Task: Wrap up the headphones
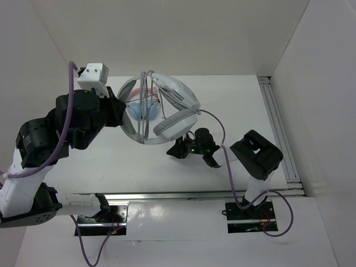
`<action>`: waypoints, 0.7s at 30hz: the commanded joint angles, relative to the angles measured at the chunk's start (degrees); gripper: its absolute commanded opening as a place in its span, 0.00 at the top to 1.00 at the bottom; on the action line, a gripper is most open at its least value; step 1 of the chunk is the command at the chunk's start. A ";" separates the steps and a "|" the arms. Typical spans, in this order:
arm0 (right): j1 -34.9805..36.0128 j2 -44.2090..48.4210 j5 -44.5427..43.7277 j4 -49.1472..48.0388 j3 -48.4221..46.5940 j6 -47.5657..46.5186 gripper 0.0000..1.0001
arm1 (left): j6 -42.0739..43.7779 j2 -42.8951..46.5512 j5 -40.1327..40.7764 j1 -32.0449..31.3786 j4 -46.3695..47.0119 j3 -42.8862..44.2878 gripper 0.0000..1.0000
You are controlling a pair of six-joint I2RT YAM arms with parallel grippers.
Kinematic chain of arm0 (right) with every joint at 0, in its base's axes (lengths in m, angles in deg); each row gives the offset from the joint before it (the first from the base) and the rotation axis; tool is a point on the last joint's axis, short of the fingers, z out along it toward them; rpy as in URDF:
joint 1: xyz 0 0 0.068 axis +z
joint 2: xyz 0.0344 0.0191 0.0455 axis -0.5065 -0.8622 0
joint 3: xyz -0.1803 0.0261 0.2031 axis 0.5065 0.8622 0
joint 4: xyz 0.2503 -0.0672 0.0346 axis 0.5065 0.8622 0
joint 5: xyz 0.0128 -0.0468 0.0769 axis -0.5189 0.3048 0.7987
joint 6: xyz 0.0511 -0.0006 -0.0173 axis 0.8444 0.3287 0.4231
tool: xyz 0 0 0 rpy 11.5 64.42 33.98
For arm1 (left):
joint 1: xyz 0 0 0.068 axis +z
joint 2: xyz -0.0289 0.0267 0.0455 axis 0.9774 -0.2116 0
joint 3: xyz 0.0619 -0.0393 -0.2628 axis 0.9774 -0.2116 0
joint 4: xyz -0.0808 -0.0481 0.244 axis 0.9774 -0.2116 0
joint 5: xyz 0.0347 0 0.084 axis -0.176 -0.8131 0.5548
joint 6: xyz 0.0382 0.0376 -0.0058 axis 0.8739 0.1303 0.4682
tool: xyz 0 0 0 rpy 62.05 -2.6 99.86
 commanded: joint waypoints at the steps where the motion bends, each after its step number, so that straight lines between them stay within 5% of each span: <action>1: 0.65 6.37 -0.31 -0.84 0.40 -1.58 0.77 | -3.39 1.71 0.47 0.85 6.87 2.79 1.00; 2: 0.65 6.90 -0.31 -0.22 0.40 -2.10 0.68 | -3.39 1.71 0.47 0.86 6.87 3.48 1.00; 13: 2.32 1.38 0.14 7.51 -5.05 -5.27 0.62 | -3.92 2.24 -1.72 0.86 6.34 4.28 1.00; 21: 2.32 -3.19 -1.45 9.72 -8.56 -7.74 0.47 | -3.30 2.24 -3.48 0.86 6.34 3.23 1.00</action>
